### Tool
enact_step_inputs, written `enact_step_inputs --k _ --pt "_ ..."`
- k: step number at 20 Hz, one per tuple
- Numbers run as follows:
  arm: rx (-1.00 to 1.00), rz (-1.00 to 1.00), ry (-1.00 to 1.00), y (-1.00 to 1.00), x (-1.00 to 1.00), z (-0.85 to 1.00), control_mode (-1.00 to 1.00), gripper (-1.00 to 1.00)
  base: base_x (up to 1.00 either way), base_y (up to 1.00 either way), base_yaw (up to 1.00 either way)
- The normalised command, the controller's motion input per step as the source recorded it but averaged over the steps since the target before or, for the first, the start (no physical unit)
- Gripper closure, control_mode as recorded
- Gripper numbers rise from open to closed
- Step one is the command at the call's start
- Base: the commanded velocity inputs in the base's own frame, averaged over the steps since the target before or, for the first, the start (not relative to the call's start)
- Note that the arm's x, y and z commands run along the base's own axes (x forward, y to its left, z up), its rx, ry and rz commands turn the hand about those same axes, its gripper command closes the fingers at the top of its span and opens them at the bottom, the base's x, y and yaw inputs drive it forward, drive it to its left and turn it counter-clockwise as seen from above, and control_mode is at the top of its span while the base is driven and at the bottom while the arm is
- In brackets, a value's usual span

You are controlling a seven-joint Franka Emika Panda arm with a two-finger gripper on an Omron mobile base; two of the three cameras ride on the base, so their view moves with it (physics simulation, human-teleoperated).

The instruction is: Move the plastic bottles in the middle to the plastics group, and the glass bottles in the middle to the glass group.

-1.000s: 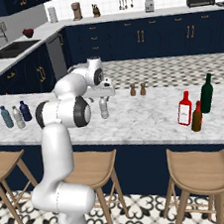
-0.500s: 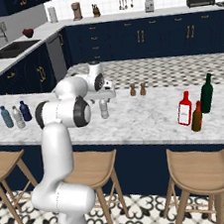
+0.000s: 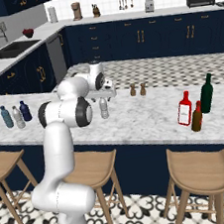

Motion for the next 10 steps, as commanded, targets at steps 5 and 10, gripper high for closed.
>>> enact_step_inputs --k 5,10 --pt "0.00 -0.03 0.00 0.00 0.00 -0.02 -1.00 -1.00 0.00 0.00 0.00" --pt "0.00 0.00 0.00 0.00 0.00 -0.16 -1.00 -1.00 0.00 0.00 0.00"
